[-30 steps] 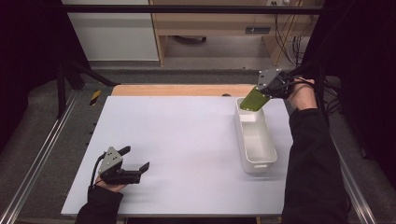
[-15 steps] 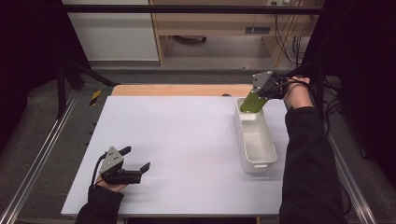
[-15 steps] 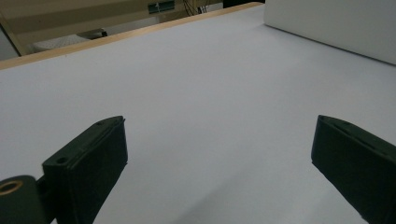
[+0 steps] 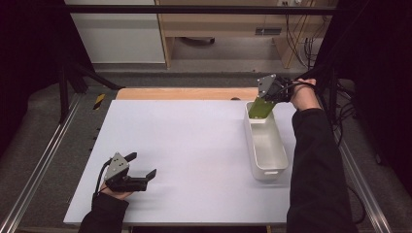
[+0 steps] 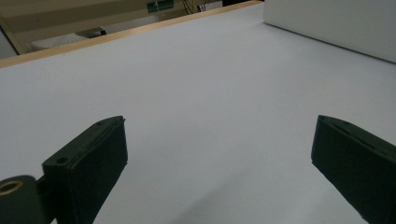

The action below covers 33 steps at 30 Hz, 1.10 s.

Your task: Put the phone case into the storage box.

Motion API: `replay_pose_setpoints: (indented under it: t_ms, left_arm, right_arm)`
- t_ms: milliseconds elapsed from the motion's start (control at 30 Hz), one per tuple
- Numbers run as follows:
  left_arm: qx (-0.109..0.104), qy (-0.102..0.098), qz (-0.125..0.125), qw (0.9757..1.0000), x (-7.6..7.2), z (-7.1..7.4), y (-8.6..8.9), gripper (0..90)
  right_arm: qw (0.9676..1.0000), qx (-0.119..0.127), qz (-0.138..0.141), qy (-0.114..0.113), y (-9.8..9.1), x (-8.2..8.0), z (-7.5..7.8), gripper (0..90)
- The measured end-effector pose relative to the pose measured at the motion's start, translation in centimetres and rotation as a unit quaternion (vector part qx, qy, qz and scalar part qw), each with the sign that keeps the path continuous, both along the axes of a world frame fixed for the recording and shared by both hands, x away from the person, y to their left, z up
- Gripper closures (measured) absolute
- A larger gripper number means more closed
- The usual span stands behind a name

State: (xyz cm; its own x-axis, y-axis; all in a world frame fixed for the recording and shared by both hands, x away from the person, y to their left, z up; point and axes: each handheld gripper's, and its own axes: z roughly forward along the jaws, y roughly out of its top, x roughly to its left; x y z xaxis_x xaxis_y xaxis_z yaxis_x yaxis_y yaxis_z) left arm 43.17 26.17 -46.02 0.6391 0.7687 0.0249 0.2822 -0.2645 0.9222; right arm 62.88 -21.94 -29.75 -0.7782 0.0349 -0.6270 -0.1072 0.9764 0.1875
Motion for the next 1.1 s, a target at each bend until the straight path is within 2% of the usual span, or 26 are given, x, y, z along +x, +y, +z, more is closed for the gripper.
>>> replay_pose_setpoints:
  t_ms: [167, 567, 733, 1100]
  left_arm:
    - [0.0, 0.001, -0.001, 1.0, 0.0, 0.0, 0.0, 3.2]
    - [0.001, 0.002, -0.002, 1.0, 0.1, -0.1, 0.0, 3.2]
    - [0.003, 0.003, -0.002, 1.0, 0.1, -0.1, 0.0, 3.2]
    - [0.004, 0.004, -0.001, 1.0, 0.2, -0.1, 0.0, 3.2]
  right_arm:
    - [0.9998, -0.017, 0.004, 0.002, 0.6, 0.4, -0.2, 78.9]
    - [0.9994, -0.03, 0.013, 0.016, 1.1, 1.4, -0.9, 78.9]
    - [0.9992, -0.034, 0.01, 0.018, 1.1, 1.9, -0.9, 78.8]
    - [0.9983, -0.048, 0.004, 0.033, 1.6, 2.9, -2.0, 78.9]
